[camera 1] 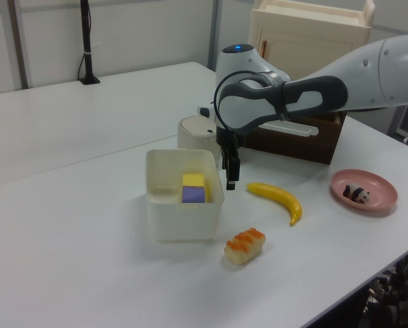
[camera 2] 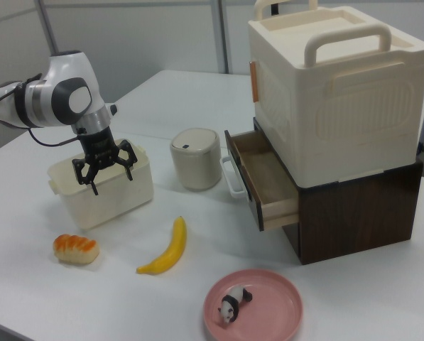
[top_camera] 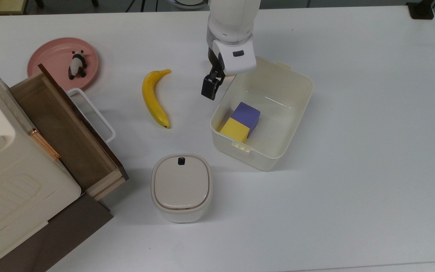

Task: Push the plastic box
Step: 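Push the cream plastic box across the table away from the banana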

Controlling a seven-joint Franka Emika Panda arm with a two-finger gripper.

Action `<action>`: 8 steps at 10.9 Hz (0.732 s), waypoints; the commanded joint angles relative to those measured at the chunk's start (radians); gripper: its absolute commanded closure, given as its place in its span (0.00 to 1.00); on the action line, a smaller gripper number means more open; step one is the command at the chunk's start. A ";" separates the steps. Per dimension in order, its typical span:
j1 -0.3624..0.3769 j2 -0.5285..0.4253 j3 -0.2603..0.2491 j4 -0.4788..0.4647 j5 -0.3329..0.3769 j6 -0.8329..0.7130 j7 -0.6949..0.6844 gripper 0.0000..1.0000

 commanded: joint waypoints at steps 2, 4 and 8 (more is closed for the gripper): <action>0.024 0.018 0.016 0.004 -0.009 0.093 0.103 0.00; 0.034 0.038 0.016 0.005 -0.014 0.131 0.129 0.00; 0.054 0.091 0.017 0.064 -0.014 0.173 0.130 0.00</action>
